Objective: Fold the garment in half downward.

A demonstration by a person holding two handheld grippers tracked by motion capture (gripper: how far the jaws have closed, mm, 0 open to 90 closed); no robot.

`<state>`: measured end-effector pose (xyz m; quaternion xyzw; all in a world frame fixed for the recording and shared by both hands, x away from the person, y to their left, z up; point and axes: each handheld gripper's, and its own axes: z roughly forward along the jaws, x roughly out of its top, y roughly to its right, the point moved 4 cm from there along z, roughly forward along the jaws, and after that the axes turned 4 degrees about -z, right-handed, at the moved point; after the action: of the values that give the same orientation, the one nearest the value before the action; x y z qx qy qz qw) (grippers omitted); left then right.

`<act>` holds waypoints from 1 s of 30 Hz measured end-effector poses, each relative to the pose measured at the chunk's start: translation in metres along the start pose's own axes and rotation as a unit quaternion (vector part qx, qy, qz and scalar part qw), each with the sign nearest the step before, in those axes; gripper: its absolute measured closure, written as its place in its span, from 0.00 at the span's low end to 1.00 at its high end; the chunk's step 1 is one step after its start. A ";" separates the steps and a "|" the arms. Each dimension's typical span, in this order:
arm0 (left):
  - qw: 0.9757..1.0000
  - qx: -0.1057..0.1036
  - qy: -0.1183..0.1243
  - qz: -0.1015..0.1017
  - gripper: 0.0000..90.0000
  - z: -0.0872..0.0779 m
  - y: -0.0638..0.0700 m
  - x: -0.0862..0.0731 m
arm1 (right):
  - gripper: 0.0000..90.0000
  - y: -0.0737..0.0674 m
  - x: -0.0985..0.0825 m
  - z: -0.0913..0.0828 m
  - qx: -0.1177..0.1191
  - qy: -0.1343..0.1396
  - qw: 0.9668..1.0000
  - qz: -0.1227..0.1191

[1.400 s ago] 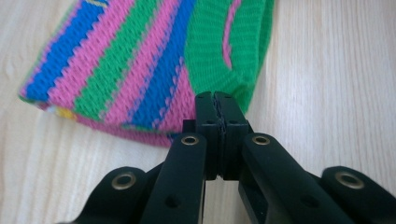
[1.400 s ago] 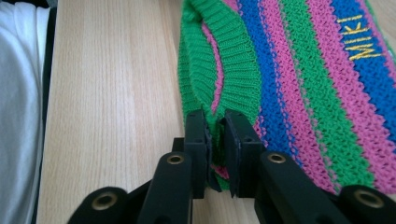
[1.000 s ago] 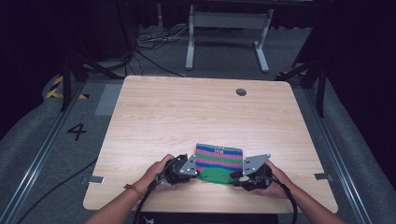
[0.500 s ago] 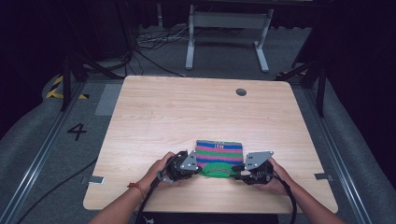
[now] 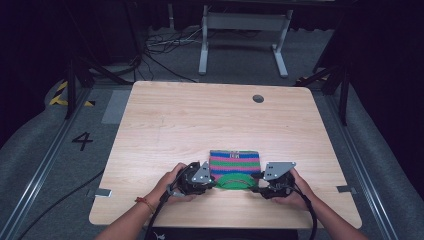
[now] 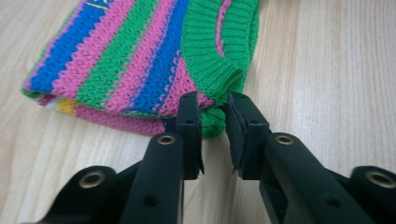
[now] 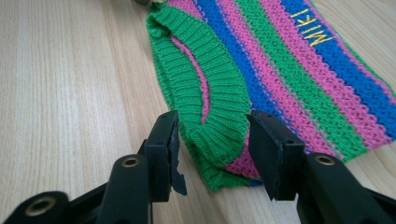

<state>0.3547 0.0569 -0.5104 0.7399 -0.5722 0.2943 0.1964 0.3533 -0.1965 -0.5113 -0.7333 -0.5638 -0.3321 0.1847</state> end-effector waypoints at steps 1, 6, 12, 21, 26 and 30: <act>1.000 0.003 0.004 0.003 0.80 -0.002 0.000 0.000 | 0.57 0.000 0.000 -0.001 -0.001 -0.002 1.000 -0.002; 0.999 0.027 -0.010 0.014 0.69 -0.010 0.001 -0.002 | 0.53 0.001 -0.001 -0.008 -0.014 -0.004 1.000 0.001; 0.999 0.045 -0.005 -0.002 0.60 -0.023 -0.004 -0.007 | 0.49 0.005 -0.008 -0.022 -0.026 -0.011 1.000 0.009; 0.996 0.077 -0.016 -0.035 0.46 -0.043 -0.011 -0.025 | 0.44 0.010 -0.030 -0.043 -0.062 -0.026 0.997 0.030; 0.993 0.092 -0.029 -0.070 0.39 -0.061 -0.016 -0.049 | 0.40 0.016 -0.057 -0.064 -0.097 -0.036 0.993 0.056; 0.989 0.110 -0.033 -0.097 0.29 -0.072 -0.019 -0.062 | 0.36 0.023 -0.074 -0.078 -0.107 -0.025 0.990 0.089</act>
<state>0.3471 0.1526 -0.4964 0.8183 -0.4677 0.3108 0.1224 0.3425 -0.3056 -0.5046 -0.8042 -0.4618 -0.3543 0.1202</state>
